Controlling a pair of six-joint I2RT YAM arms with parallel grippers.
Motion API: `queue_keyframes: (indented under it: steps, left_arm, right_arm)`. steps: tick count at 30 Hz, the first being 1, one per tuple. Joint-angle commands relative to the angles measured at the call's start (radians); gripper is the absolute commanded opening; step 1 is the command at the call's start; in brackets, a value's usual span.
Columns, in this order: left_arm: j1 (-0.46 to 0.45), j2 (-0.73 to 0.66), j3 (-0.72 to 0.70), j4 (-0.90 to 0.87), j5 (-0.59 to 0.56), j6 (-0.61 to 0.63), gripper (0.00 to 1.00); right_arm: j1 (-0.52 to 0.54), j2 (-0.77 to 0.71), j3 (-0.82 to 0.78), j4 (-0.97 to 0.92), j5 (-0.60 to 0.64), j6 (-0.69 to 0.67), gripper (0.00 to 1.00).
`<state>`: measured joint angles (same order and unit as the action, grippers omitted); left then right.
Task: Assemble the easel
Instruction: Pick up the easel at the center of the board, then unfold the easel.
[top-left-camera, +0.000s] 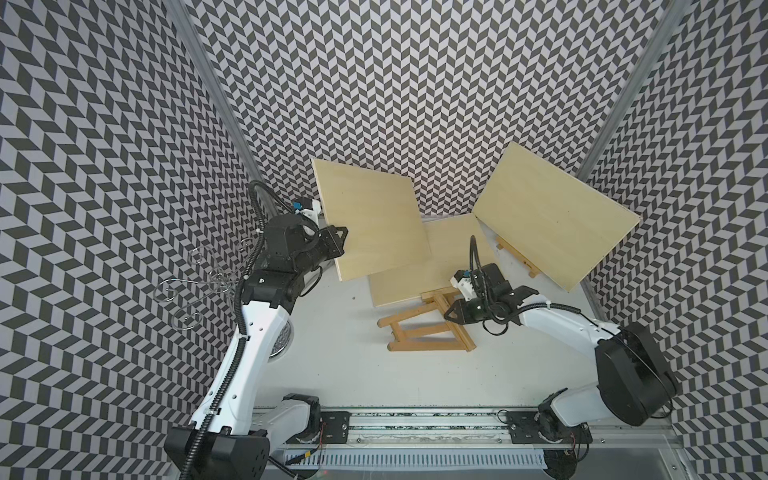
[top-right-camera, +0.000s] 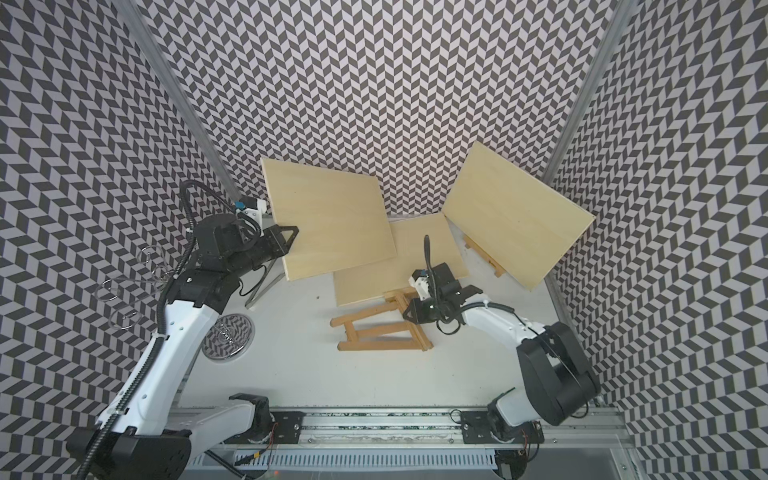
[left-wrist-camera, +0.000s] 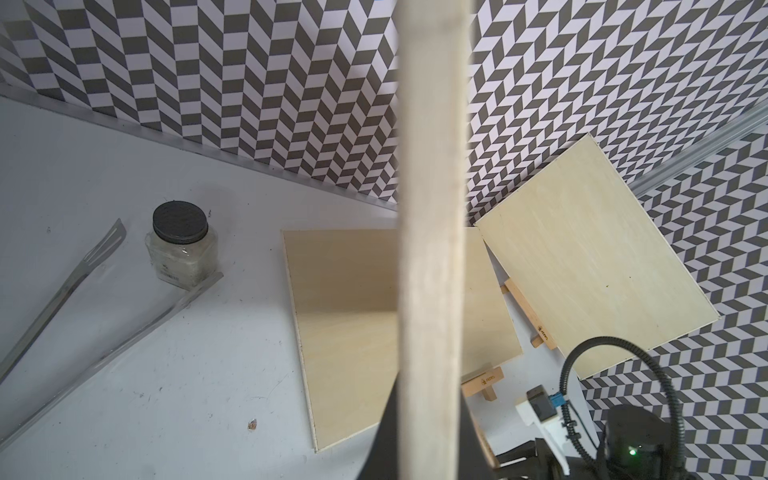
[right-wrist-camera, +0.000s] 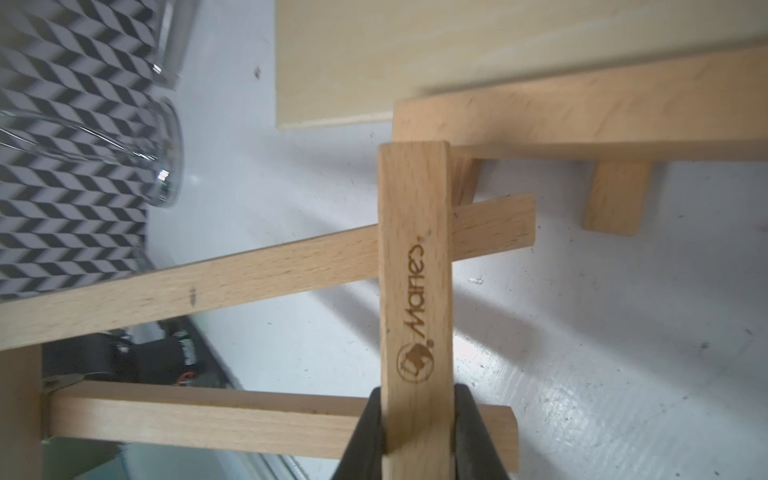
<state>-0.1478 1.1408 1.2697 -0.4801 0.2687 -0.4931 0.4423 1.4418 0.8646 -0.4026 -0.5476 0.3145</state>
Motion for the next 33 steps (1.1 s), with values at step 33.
queue_keyframes:
  steps: [33]
  left_arm:
    - [-0.39, 0.003, -0.26, 0.188, -0.327, 0.127, 0.0]
  right_arm:
    - [0.063, 0.307, 0.849, 0.938, -0.488, 0.683, 0.0]
